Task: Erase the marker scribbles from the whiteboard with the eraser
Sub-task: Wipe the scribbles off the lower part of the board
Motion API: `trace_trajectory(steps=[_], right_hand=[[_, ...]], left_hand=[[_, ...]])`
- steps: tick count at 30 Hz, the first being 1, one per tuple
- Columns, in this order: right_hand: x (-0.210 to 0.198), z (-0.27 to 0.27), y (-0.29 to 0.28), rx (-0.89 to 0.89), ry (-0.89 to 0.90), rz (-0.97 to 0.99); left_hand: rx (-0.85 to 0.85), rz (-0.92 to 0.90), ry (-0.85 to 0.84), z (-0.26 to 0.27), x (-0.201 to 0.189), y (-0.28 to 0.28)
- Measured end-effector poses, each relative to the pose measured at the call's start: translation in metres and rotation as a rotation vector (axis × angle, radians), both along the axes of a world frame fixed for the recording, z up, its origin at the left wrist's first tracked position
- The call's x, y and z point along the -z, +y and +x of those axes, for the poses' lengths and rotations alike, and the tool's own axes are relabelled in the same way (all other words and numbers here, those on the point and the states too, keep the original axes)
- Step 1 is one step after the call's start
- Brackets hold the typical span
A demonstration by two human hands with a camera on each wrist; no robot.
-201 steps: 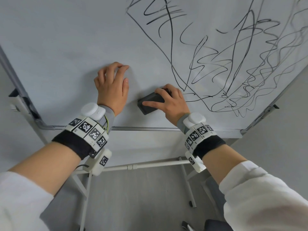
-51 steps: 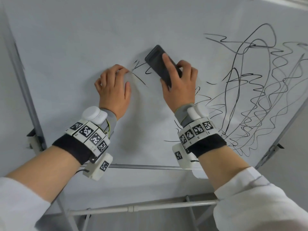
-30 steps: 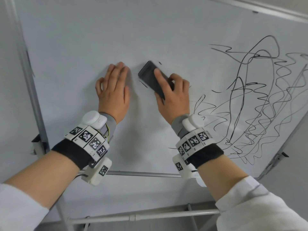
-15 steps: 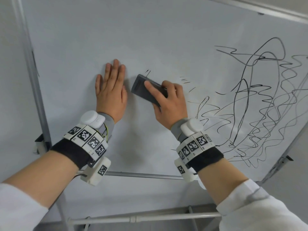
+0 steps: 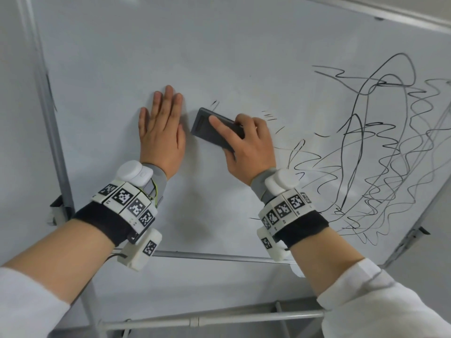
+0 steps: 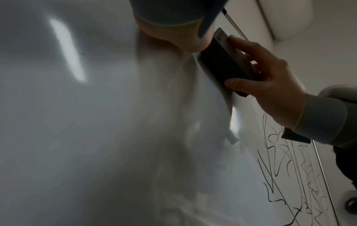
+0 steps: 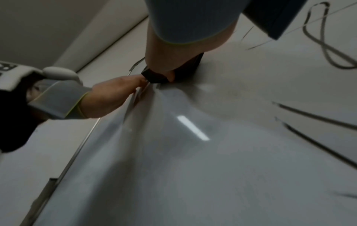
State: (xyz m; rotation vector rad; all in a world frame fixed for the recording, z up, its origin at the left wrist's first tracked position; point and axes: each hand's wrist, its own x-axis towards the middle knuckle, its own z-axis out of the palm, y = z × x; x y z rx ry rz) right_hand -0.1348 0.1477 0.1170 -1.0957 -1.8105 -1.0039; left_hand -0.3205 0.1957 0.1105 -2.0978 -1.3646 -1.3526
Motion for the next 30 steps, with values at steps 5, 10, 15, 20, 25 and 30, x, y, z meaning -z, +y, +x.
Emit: trace_trajectory(steps=[5,10,15,20,25,30], right_hand=[[-0.019,0.001,0.007,0.084,0.165,0.085],[-0.008,-0.006,0.005,0.024,0.077,0.033],[-0.011,-0.002,0.005,0.070,0.080,0.028],[-0.019,0.001,0.012,0.129,0.185,0.087],[-0.001,-0.009,0.008,0.059,0.026,0.007],[-0.012,0.007,0.010,0.098,0.148,0.049]], left_hand=[[0.000,-0.001,0.002,0.001,-0.001,0.004],[-0.009,-0.004,-0.020,0.003,0.001,0.004],[0.003,0.013,-0.026,0.004,0.000,0.007],[0.000,0.014,-0.039,0.005,0.000,0.008],[0.014,0.034,-0.075,0.006,0.001,0.009],[0.023,0.044,-0.068,0.008,0.000,0.009]])
